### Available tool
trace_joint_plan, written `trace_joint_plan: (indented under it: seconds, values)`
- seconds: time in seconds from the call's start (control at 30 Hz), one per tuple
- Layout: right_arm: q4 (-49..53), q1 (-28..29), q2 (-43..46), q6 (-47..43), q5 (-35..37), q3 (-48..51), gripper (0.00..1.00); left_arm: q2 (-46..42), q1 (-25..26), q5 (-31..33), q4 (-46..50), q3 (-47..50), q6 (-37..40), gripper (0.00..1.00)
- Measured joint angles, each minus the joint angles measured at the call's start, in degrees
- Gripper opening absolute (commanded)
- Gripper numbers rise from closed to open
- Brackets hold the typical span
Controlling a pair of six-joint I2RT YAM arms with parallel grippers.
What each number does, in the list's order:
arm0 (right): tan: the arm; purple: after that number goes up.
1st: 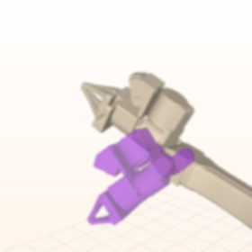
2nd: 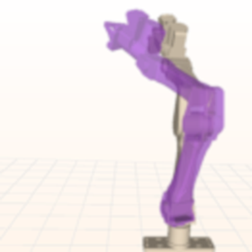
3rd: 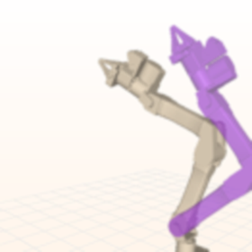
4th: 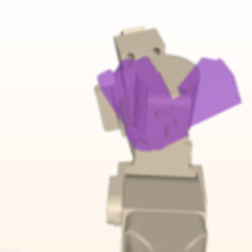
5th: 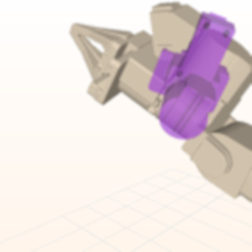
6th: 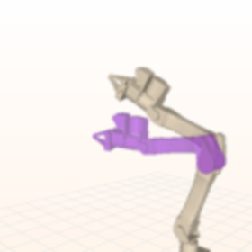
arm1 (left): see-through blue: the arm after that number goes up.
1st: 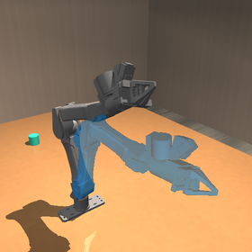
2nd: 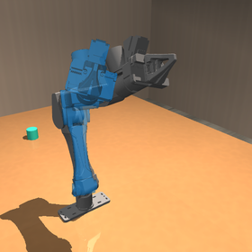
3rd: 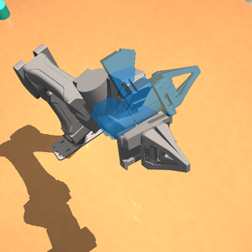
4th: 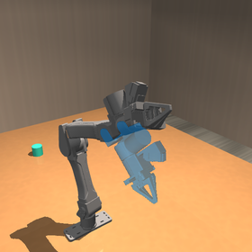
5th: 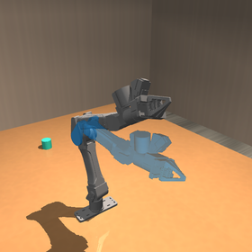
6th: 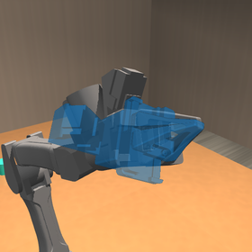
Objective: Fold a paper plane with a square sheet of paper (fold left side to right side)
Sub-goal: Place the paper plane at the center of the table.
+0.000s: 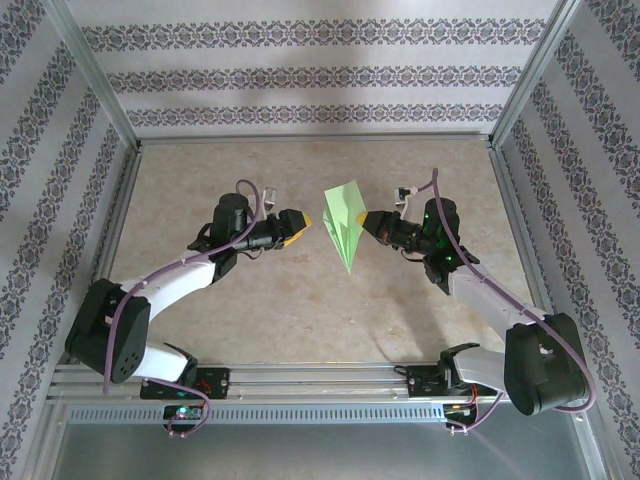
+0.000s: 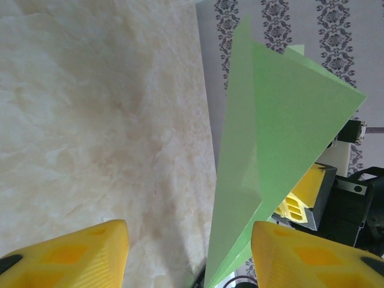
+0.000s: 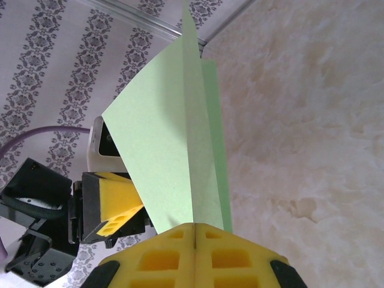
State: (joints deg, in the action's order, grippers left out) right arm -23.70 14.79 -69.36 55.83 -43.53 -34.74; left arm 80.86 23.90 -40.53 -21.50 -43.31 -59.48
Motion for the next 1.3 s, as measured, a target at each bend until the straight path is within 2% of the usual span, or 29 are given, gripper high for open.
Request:
trace_joint_plan:
  seconds: [0.6, 0.7, 0.83, 1.03, 1.1, 1.17, 1.2, 1.23, 1.3]
  values:
    - [-0.61, 3.5, -2.45, 1.31, -0.94, -0.02, 0.0, 3.82, 2.4, -1.11, -1.75, -2.1, -0.04, 0.46]
    - [-0.61, 4.2, -2.86, 1.31, -0.92, -0.15, 0.0, 3.85, 2.51, -1.27, -1.79, -2.1, -0.17, 0.38]
    - [-0.66, 4.24, -3.23, 1.31, -0.92, -0.55, 0.0, 3.87, 2.69, -1.25, -1.79, -2.16, -0.33, 0.22]
    - [-0.85, 4.24, -3.26, 1.44, -0.92, -0.68, 0.01, 3.87, 2.73, -0.66, -1.38, -2.27, 0.74, 0.08]
    - [-0.87, 4.24, -3.56, 1.4, -0.87, -0.68, 0.11, 3.87, 2.73, -0.24, -0.5, -2.47, 1.18, 0.03]
    - [-0.81, 4.24, -4.28, 1.22, -0.52, -0.68, 0.13, 3.87, 2.73, 0.42, 0.81, -2.78, 2.12, 0.0]
    - [-0.76, 4.24, -4.74, 1.18, -0.35, -0.68, 0.17, 3.87, 2.73, 0.61, 1.46, -2.86, 2.32, 0.0]
    - [-0.66, 4.24, -5.33, 1.01, -0.24, -0.68, 0.25, 3.87, 2.73, 0.72, 1.97, -2.91, 2.51, 0.0]
    - [-0.07, 4.22, -6.51, 0.57, 0.26, -0.68, 0.36, 3.87, 2.73, 1.18, 2.93, -2.91, 2.91, 0.0]
